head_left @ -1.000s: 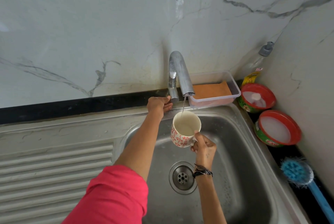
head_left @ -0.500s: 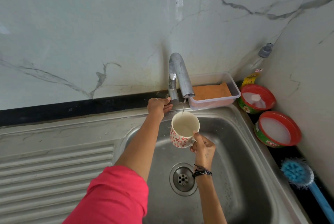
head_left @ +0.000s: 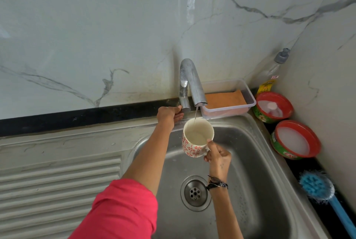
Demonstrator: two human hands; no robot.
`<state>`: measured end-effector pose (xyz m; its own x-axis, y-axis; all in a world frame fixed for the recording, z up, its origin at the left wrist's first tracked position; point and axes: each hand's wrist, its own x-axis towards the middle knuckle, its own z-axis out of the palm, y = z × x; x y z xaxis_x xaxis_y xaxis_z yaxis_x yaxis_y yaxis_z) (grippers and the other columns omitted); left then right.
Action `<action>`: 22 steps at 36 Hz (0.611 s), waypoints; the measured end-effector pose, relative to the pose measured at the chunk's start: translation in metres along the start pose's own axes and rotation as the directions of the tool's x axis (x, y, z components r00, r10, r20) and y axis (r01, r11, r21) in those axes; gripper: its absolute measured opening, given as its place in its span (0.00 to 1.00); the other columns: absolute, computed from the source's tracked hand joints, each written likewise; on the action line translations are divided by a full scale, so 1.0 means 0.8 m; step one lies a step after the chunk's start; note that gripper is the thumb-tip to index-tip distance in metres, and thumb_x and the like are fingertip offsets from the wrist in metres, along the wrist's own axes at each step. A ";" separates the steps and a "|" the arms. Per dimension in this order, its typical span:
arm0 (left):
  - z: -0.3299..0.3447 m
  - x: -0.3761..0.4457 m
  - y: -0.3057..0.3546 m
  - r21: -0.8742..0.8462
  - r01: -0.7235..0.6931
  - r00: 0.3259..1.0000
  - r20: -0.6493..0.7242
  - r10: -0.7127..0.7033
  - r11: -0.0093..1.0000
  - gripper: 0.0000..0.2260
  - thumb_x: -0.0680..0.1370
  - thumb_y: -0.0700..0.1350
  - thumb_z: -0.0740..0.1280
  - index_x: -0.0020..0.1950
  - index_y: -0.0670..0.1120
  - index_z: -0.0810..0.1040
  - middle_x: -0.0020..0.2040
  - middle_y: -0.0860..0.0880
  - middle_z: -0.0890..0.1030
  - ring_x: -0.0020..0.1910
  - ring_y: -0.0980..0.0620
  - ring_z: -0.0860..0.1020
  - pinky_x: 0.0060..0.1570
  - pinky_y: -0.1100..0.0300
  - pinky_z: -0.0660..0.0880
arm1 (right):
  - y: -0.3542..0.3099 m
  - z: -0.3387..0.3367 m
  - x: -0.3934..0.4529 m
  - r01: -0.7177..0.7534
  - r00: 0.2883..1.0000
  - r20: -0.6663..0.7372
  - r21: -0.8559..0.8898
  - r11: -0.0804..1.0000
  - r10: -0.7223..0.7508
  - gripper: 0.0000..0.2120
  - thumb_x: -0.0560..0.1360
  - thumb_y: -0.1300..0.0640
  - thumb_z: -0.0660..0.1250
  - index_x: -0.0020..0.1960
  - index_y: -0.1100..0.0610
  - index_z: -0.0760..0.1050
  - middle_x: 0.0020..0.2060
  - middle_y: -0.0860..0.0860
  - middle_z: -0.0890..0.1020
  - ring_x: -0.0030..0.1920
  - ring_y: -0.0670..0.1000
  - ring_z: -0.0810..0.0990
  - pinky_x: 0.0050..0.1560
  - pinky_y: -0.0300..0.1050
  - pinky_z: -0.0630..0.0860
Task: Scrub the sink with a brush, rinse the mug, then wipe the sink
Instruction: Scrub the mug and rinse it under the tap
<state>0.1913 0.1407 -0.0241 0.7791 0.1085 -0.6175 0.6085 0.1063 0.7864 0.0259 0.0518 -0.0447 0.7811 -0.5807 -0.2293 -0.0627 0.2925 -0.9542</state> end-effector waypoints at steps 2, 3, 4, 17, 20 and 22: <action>0.001 -0.001 0.000 -0.005 0.003 1.000 -0.003 -0.003 1.000 0.05 0.74 0.35 0.69 0.46 0.33 0.78 0.34 0.42 0.79 0.23 0.55 0.78 0.33 0.64 0.79 | -0.002 0.000 0.000 -0.009 1.000 -0.002 0.028 1.000 0.009 0.22 0.74 0.66 0.64 0.23 0.58 0.70 0.17 0.46 0.62 0.21 0.43 0.60 0.32 0.40 0.61; 0.001 -0.001 -0.001 -0.009 0.002 1.000 -0.002 -0.002 1.000 0.05 0.74 0.35 0.69 0.46 0.33 0.78 0.34 0.42 0.79 0.25 0.54 0.79 0.35 0.63 0.79 | -0.004 0.000 0.000 -0.019 1.000 -0.001 0.048 0.999 0.019 0.23 0.74 0.65 0.64 0.21 0.55 0.69 0.17 0.45 0.61 0.21 0.43 0.60 0.32 0.41 0.60; 0.001 -0.001 -0.002 -0.016 -0.001 1.000 0.000 0.001 1.000 0.05 0.74 0.35 0.69 0.46 0.34 0.78 0.35 0.42 0.80 0.28 0.53 0.79 0.37 0.62 0.79 | -0.006 0.001 0.000 -0.024 1.000 0.004 0.064 0.998 0.024 0.25 0.74 0.64 0.65 0.20 0.53 0.69 0.17 0.45 0.61 0.21 0.44 0.59 0.31 0.41 0.60; 0.000 -0.001 -0.005 -0.050 -0.005 1.000 0.008 0.005 0.999 0.04 0.73 0.35 0.69 0.46 0.34 0.78 0.36 0.41 0.80 0.34 0.50 0.80 0.43 0.59 0.80 | -0.006 0.004 0.001 -0.009 1.000 0.017 0.028 1.000 0.008 0.23 0.76 0.60 0.66 0.22 0.53 0.70 0.18 0.45 0.62 0.23 0.44 0.60 0.32 0.43 0.59; 0.000 -0.002 -0.005 -0.044 -0.005 1.000 0.004 0.005 0.999 0.05 0.73 0.36 0.70 0.46 0.35 0.78 0.36 0.42 0.80 0.33 0.51 0.80 0.43 0.60 0.80 | -0.007 0.005 -0.001 -0.004 1.000 0.021 0.023 1.000 0.003 0.20 0.75 0.58 0.66 0.25 0.59 0.72 0.18 0.45 0.62 0.23 0.45 0.60 0.32 0.42 0.59; 0.001 -0.002 -0.004 -0.043 -0.001 1.000 0.001 0.001 0.999 0.05 0.73 0.36 0.70 0.46 0.34 0.78 0.36 0.42 0.80 0.33 0.51 0.79 0.42 0.60 0.79 | -0.008 0.005 -0.002 -0.006 1.000 0.026 0.042 0.999 0.005 0.22 0.76 0.58 0.66 0.23 0.56 0.72 0.18 0.45 0.63 0.23 0.45 0.60 0.31 0.41 0.60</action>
<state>0.1881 0.1398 -0.0254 0.7801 0.1078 -0.6163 0.6004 0.1482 0.7859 0.0280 0.0540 -0.0377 0.7968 -0.5590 -0.2293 -0.0413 0.3282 -0.9437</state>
